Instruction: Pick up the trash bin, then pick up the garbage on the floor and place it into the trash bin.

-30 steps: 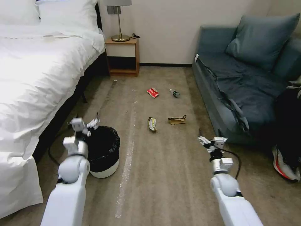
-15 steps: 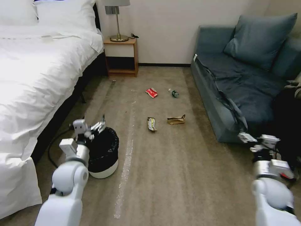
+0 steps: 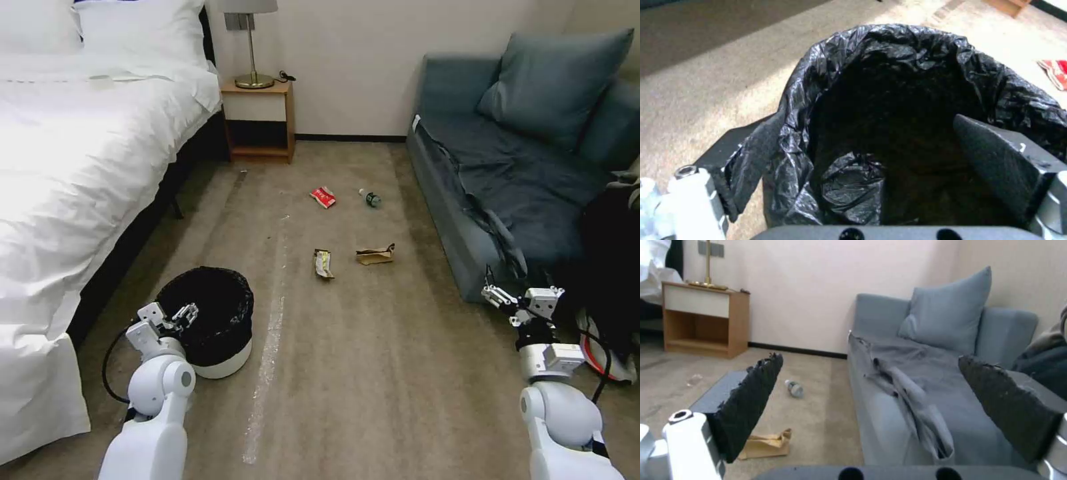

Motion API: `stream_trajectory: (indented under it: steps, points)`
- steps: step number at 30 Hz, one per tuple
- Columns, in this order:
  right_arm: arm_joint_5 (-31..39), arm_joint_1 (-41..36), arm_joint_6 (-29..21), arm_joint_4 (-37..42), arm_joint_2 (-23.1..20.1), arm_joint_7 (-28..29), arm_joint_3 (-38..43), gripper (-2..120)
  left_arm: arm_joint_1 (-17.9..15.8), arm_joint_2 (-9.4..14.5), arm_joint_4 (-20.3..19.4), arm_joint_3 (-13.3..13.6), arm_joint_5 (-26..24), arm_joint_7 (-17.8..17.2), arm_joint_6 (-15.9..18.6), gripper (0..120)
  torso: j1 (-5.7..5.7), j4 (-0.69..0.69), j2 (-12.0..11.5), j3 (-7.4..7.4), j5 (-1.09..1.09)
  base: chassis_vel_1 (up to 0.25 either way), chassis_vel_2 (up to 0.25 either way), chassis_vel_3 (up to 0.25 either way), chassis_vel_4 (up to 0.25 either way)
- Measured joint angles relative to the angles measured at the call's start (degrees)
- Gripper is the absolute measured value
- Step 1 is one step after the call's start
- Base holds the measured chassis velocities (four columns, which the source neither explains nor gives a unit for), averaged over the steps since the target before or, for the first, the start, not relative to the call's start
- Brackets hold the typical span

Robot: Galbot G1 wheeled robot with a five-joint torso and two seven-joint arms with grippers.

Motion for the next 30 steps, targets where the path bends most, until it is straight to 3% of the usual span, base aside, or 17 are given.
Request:
stream_trajectory:
  steps: [6,11,14,23,30]
  points:
    - [-0.16,-0.51,0.86,-0.69,0.56,0.02,-0.31,100,-0.49,-0.79,0.97,-0.63,-1.83,-3.85,0.33,100,0.00,0.02,0.01,-0.02,0.03,0.000,0.000,0.000,0.000]
    - [0.15,-0.84,0.80,-0.72,0.59,0.43,-0.65,100,-0.44,0.08,0.52,-1.42,-3.60,-5.79,1.09,100,0.00,0.03,0.00,0.00,-0.03,0.000,0.000,0.000,0.000]
    - [0.14,-0.64,0.84,-1.34,0.73,0.38,-0.72,100,-0.15,0.66,-1.63,-1.44,-4.52,-6.12,1.62,100,0.00,0.01,0.00,0.03,-0.15,0.000,0.000,0.000,0.000]
    - [-0.66,-0.27,1.45,-2.44,1.86,-0.76,-2.39,100,-2.28,2.05,-8.32,1.67,-4.47,-6.47,0.78,100,0.01,0.00,0.00,0.01,-0.07,0.000,0.000,0.000,0.000]
    - [-0.77,0.03,1.46,-2.74,1.88,-0.78,-2.41,100,0.59,1.14,-9.08,-0.06,-3.86,-8.56,1.35,100,0.01,0.02,-0.01,0.01,-0.07,0.000,0.000,0.000,0.000]
